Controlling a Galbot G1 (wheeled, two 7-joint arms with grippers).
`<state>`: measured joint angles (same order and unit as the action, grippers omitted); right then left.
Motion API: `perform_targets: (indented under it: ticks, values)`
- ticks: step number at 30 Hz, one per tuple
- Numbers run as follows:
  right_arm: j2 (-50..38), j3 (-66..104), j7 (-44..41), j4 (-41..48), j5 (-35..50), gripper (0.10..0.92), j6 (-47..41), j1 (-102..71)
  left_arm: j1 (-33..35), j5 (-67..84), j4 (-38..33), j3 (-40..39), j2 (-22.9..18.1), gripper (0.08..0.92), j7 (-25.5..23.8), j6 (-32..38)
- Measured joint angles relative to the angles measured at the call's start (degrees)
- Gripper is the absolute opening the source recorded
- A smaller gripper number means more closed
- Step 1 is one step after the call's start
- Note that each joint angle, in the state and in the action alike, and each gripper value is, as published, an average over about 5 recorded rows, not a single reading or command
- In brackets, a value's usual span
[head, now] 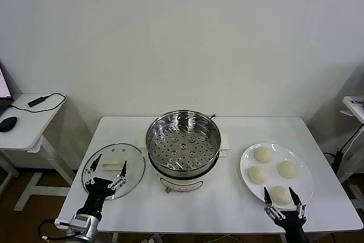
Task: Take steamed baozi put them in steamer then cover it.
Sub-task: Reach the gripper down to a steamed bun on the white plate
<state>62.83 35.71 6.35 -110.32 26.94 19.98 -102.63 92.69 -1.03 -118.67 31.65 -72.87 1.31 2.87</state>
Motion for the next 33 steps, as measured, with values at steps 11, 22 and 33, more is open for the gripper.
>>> perform_targets:
  ticks: [11,22,33]
  values:
    - [-7.36,-2.62,4.13,5.79,5.95,0.823,-9.29,17.14,0.34,0.12,-2.12,-1.12,-0.63,0.823,-0.67,1.15]
    - [-19.96,-14.27,-2.80,19.30,15.83,0.823,-19.39,42.07,0.48,-0.08,-3.38,-1.46,-1.09,0.823,-1.16,2.07]
    - [-31.06,-36.38,-34.12,33.32,8.99,0.823,-25.00,68.24,0.60,-0.21,-4.07,-1.68,-1.47,0.823,-1.09,2.09]
